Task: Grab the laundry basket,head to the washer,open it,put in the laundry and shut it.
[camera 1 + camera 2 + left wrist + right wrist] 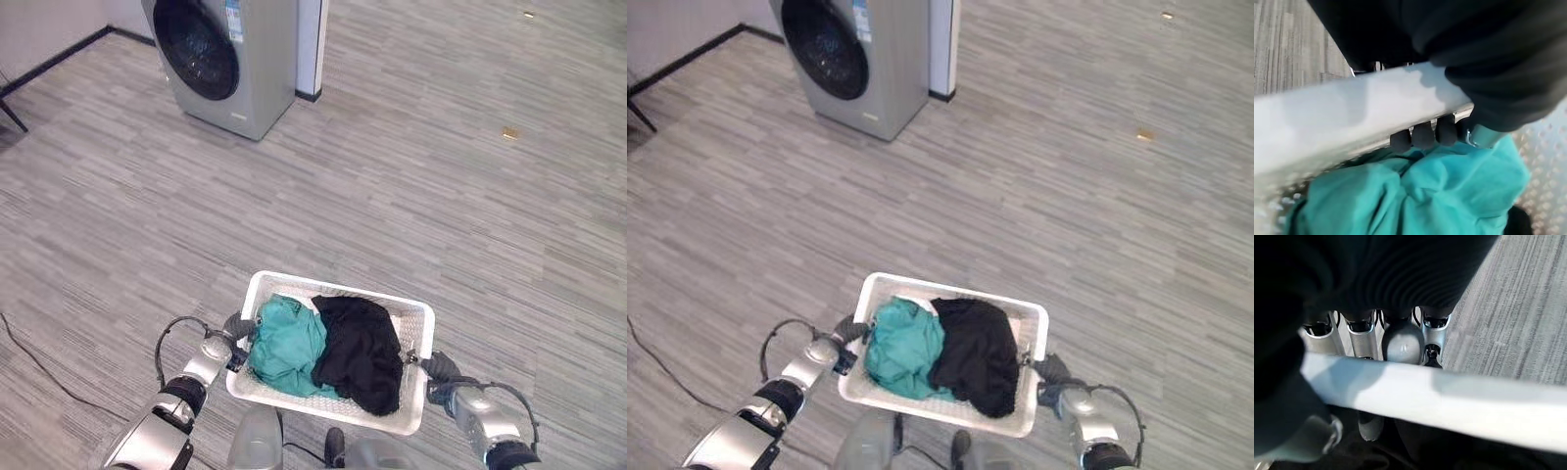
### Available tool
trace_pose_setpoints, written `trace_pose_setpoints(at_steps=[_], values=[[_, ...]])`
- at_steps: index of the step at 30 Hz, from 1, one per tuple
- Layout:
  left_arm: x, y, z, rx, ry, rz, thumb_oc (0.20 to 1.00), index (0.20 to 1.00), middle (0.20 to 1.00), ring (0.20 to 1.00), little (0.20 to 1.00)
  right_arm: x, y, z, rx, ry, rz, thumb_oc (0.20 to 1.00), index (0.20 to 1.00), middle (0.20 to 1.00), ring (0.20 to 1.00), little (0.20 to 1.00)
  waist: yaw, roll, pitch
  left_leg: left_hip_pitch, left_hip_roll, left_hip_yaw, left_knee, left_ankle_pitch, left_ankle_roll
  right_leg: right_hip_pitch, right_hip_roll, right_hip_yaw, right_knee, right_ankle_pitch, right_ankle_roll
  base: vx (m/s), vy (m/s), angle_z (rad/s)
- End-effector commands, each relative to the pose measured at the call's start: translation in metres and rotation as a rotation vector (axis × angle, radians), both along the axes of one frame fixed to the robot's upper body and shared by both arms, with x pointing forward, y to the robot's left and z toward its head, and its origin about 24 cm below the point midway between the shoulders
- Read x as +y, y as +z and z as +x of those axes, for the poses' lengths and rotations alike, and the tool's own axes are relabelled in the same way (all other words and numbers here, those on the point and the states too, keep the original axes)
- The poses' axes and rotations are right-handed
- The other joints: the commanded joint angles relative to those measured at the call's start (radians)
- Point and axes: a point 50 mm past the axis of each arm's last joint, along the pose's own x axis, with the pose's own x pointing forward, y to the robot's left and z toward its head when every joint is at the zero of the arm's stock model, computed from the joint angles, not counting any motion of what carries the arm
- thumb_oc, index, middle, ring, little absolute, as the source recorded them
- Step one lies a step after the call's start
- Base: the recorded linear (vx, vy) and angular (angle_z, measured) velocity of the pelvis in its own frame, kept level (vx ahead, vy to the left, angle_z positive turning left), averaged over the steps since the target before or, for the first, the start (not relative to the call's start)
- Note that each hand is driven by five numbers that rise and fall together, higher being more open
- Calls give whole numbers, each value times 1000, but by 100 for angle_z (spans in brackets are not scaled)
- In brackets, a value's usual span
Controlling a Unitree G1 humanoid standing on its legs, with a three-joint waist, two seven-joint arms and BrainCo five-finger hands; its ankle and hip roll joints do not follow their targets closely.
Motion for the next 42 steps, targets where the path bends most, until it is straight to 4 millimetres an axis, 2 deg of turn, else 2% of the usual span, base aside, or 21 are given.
trace_pose_setpoints(at_steps=[1, 4, 7, 10, 11, 12, 13, 15, 17, 18, 19, 22, 23, 25, 28, 29, 30, 31, 32, 37, 42], values=[[22, 24, 23, -107, 98, 41, 200, 200, 200, 200, 200, -48, 22, -9, -70, -85, -145, 200, 200, 200, 200, 200, -33, -20, -33, -79, -20, 40, 84, -103, 85, -34, -21, 14, -70, 27, 65, 51, 34, -7], [30, 23, 23, -93, 124, 57, 200, 200, 200, 200, 200, -62, 20, -16, -55, -167, -138, 200, 200, 200, 200, 200, -50, -25, -58, -75, -4, 100, 93, -110, 78, -22, -40, 6, -87, 33, 74, 65, 53, -9], [41, 25, 23, -97, 154, 61, 200, 200, 200, 200, 200, -62, 16, -20, -33, -176, -120, 200, 200, 200, 200, 200, -46, -33, -77, -58, -5, 106, 85, -123, 86, -14, -42, -2, -73, 21, 75, 72, 35, 4], [54, 25, 19, -79, 171, 90, 200, 200, 200, 200, 200, -57, 12, -16, -15, -153, -109, 200, 200, 200, 200, 200, -30, -49, -105, -42, -16, 105, 85, -140, 96, 3, -50, -16, -61, 14, 80, 120, 41, 13], [60, 24, 16, -65, 177, 109, 200, 200, 200, 200, 200, -48, 16, -1, -46, -127, -88, 200, 200, 200, 200, 200, -14, -54, -119, -35, -27, 104, 82, -149, 102, 12, -58, -20, -65, 15, 88, 61, 38, 17], [60, 24, 16, -65, 177, 109, 200, 200, 200, 200, 200, -48, 16, -1, -46, -127, -88, 200, 200, 200, 200, 200, -14, -54, -119, -35, -27, 104, 82, -149, 102, 12, -58, -20, -65, 15, 88, 94, 61, 18], [65, 25, 17, -63, 184, 129, 200, 200, 200, 200, 200, -39, 18, 9, -66, -110, -68, 200, 200, 200, 200, 200, 1, -54, -124, -36, -35, 102, 87, -155, 106, 19, -66, -28, -64, 15, 92, 64, 32, 19], [69, 25, 16, -59, 197, 142, 200, 200, 200, 200, 200, -27, 17, 16, -79, -80, -45, 200, 200, 200, 200, 200, 14, -53, -129, -32, -44, 102, 87, -160, 110, 25, -73, -39, -59, 11, 96, 66, 35, 14], [67, 30, 21, -77, 197, 144, 200, 200, 200, 200, 200, -15, 19, 25, -97, -33, -37, 200, 200, 200, 200, 200, 25, -47, -119, -45, -40, 97, 87, -138, 99, 14, -77, -52, -37, 16, 98, -6, 11, 7], [67, 30, 21, -77, 197, 144, 200, 200, 200, 200, 200, -15, 19, 25, -98, -32, -37, 200, 200, 200, 200, 200, 25, -48, -119, -46, -40, 97, 87, -138, 99, 12, -77, -52, -36, 15, 98, -7, -7, 15], [73, 29, 19, -73, 220, 154, 200, 200, 200, 200, 200, -5, 16, 27, -83, 9, -33, 200, 200, 200, 200, 200, 29, -44, -119, -37, -43, 99, 73, -141, 104, 9, -72, -58, -32, 15, 98, 29, -17, 16], [76, 29, 17, -71, 228, 153, 200, 200, 200, 200, 200, 1, 13, 26, -67, 40, -26, 200, 200, 200, 200, 200, 34, -38, -120, -28, -39, 95, 54, -130, 107, 14, -64, -64, -34, 5, 91, 10, -51, 11], [74, 31, 19, -79, 217, 145, 200, 200, 200, 200, 200, 4, 11, 23, -59, 55, -24, 200, 200, 200, 200, 200, 39, -33, -114, -32, -30, 81, 33, -100, 95, 11, -45, -72, -37, 2, 79, -25, -78, 8], [69, 32, 21, -93, 193, 143, 200, 200, 200, 200, 200, 3, 13, 20, -67, 58, -15, 200, 200, 200, 200, 200, 33, -31, -100, -48, -26, 69, 25, -77, 81, 3, -27, -84, -55, 5, 72, -91, -118, 14], [61, 35, 25, -109, 164, 135, 200, 200, 200, 200, 200, -5, 18, 17, -94, 34, -27, 200, 200, 200, 200, 200, 18, -34, -78, -92, -22, 85, 87, -87, 74, -3, -31, -112, -83, 22, 69, -156, -93, 37], [57, 35, 26, -114, 154, 121, 200, 200, 200, 200, 200, -14, 21, 14, -102, 13, -42, 200, 200, 200, 200, 200, -9, -43, -64, -93, 10, 176, 154, -112, 74, -14, -50, -141, -73, 30, 67, -32, -5, 75], [54, 33, 25, -106, 146, 116, 200, 200, 200, 200, 200, -17, 21, 12, -99, 8, -49, 200, 200, 200, 200, 200, -20, -48, -65, -81, 23, 199, 170, -148, 68, -13, -63, -147, -70, 22, 70, -83, 0, 94], [53, 33, 25, -106, 145, 116, 200, 200, 200, 200, 200, -17, 21, 12, -99, 8, -49, 200, 200, 200, 200, 200, -17, -43, -64, -88, 31, 210, 171, -135, 78, -20, -58, -150, -69, 33, 67, 80, 100, 104], [50, 23, 18, -72, 140, 122, 200, 200, 200, 200, 200, -25, 19, 2, -85, -18, -58, 200, 200, 200, 200, 200, -31, -30, -81, -53, 28, 211, 110, -157, 86, -16, -67, -143, -52, 22, 87, 92, 131, 76], [55, 16, 9, -55, 156, 111, 200, 200, 200, 200, 200, -25, 7, -15, -42, -88, -7, 200, 200, 200, 200, 200, -30, -37, -119, -15, 7, 230, 85, -179, 104, 14, -95, -120, -66, 28, 108, 147, 98, -6], [59, 14, 3, -52, 155, 103, 200, 200, 200, 200, 200, -20, 6, -11, -41, -72, 2, 200, 200, 200, 200, 200, -18, -42, -150, 34, -18, 268, 29, -189, 119, 24, -131, -97, -63, 66, 141, 141, 141, -33]])
